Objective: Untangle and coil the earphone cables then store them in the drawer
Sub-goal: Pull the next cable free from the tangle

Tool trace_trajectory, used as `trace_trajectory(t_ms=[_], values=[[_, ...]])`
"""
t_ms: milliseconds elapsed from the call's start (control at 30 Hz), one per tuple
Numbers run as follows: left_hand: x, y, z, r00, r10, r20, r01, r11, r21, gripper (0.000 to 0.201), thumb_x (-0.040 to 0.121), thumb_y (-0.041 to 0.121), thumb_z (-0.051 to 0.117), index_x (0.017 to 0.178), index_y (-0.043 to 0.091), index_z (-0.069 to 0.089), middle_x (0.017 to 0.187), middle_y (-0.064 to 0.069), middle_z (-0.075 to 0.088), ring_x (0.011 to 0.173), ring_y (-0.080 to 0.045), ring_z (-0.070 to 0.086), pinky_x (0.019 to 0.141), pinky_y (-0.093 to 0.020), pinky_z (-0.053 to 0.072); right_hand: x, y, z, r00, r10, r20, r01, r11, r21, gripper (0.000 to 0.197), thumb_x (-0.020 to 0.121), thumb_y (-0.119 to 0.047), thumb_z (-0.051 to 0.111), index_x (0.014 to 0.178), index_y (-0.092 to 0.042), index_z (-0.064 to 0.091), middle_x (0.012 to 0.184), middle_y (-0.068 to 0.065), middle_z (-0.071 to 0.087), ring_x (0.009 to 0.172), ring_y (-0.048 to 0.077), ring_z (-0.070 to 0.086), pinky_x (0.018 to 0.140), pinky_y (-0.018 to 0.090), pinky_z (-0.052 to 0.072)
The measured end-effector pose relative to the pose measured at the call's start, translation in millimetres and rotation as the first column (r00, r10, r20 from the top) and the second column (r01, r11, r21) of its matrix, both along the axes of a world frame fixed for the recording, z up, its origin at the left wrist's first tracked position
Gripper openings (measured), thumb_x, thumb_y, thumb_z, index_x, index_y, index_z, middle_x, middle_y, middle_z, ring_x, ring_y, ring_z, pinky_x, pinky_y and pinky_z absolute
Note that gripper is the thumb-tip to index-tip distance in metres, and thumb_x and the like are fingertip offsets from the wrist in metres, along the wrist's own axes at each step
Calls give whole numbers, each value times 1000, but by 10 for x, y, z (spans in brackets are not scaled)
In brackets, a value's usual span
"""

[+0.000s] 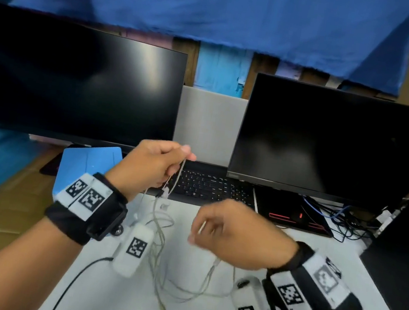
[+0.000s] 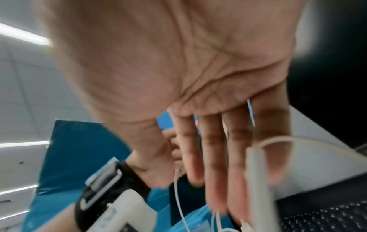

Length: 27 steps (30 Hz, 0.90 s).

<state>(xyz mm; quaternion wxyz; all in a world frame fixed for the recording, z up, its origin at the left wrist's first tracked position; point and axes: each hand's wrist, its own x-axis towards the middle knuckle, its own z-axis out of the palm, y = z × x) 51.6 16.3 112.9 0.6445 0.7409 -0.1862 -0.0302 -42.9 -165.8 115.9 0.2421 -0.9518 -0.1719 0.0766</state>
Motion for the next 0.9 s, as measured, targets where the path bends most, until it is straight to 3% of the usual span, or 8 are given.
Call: trace_trajectory(t_ms=[67,133,233,333,467,600,700,900], values=[[-40,-54,192,991,-119,55,112,987,112,29,97,27,52,91,8,73,52,3,38,37,-4,28,37,-13,25,205,-5,-37,968,-205,146,163,952,260,25,80,-38,75,100,-29,62,75,-5,71,61,5,60,67,32,54],[-78,-92,310,974,-208,91,187,962,200,29,97,27,52,90,7,72,48,7,40,37,-2,30,38,-11,27,399,-4,54,940,-310,144,210,857,471,42,78,-33,78,114,-28,57,71,1,70,57,9,57,63,31,50],[-94,-99,400,962,-246,116,222,957,188,30,97,28,51,85,9,71,44,10,41,39,-4,27,39,-13,25,547,57,233,973,-192,131,119,894,432,4,89,-29,67,89,-25,70,66,7,69,49,14,54,60,33,49],[-64,-28,395,974,-206,98,196,975,101,31,96,30,51,82,10,70,47,6,35,40,-7,23,38,-17,20,644,32,319,954,-246,169,158,897,413,30,93,-28,62,68,-15,70,56,1,56,43,5,40,53,27,38],[14,130,208,993,-105,59,103,994,37,29,95,31,53,83,10,69,54,-1,23,45,-11,18,39,-19,17,653,-113,460,935,-280,219,176,900,399,34,90,-36,65,72,-9,74,41,-8,41,38,6,33,44,21,29],[89,198,-51,999,-41,7,41,999,-23,24,89,32,58,78,15,71,49,8,25,43,-8,18,38,-17,18,621,-197,541,979,-184,85,134,904,406,34,96,-32,59,78,-6,73,53,3,62,49,17,59,56,31,51],[130,185,-176,1000,9,-16,-10,999,-52,22,86,34,62,76,17,72,48,9,25,43,-7,18,37,-16,18,624,-235,528,985,-171,-29,167,890,425,32,96,-28,59,79,-4,71,48,0,56,44,14,53,53,26,52],[172,101,-249,999,10,-45,-14,995,-96,23,88,34,62,78,15,71,52,5,26,44,-9,18,37,-16,19,536,-208,552,987,-107,-116,152,849,506,25,97,-26,58,80,-9,68,60,6,66,56,19,66,52,24,53]])
